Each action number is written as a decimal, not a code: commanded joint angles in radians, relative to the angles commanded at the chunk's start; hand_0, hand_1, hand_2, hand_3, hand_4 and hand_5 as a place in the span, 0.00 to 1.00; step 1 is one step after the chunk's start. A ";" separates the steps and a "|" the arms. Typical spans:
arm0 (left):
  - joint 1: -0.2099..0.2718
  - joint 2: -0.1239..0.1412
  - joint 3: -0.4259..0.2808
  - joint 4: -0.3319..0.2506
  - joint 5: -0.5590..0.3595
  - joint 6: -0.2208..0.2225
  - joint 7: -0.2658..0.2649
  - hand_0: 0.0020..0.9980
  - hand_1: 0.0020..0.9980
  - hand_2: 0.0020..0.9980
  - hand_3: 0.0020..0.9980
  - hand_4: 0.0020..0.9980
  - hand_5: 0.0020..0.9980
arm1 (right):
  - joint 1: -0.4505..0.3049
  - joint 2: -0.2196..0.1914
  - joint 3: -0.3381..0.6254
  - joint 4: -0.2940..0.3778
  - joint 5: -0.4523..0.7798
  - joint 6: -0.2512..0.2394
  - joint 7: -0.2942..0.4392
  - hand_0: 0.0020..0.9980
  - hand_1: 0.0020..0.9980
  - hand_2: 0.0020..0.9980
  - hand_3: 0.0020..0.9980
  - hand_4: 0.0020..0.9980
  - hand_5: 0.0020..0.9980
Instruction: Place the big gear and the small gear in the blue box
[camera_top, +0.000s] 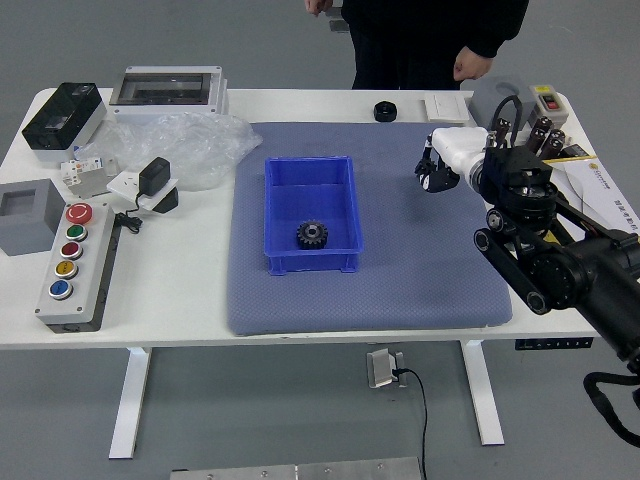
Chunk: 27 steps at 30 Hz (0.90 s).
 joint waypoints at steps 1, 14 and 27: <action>0.000 0.000 0.000 0.000 0.000 0.000 0.000 0.83 0.80 0.80 0.78 0.68 0.37 | 0.000 -0.001 0.001 0.019 0.000 0.001 -0.001 0.59 0.45 0.45 0.49 0.50 0.26; 0.001 0.005 -0.001 0.000 0.006 -0.002 0.000 0.83 0.80 0.80 0.78 0.68 0.37 | 0.004 0.077 -0.039 0.230 0.000 0.018 -0.014 0.59 0.45 0.45 0.49 0.50 0.26; 0.000 0.008 0.000 0.000 0.015 -0.005 0.000 0.83 0.80 0.80 0.78 0.68 0.37 | 0.009 0.170 -0.099 0.206 0.010 0.054 -0.004 0.73 0.68 0.73 0.89 0.85 0.57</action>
